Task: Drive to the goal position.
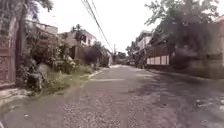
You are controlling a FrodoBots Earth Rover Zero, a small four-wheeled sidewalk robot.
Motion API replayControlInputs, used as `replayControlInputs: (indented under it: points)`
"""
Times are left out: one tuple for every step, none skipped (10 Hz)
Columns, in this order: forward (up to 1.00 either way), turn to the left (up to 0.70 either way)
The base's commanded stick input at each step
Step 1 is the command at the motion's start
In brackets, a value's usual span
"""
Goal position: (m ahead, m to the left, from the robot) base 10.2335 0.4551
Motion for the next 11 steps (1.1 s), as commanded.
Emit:
replayControlInputs:
  points:
    - [0.7,0.0]
    - [0.7,0.0]
    - [0.7,0.0]
    - [0.7,0.0]
    - [0.7,0.0]
    - [0.7,0.0]
    - [0.7,0.0]
    - [0.7,0.0]
    - [0.7,0.0]
    - [0.7,0.0]
    - [0.7,0.0]
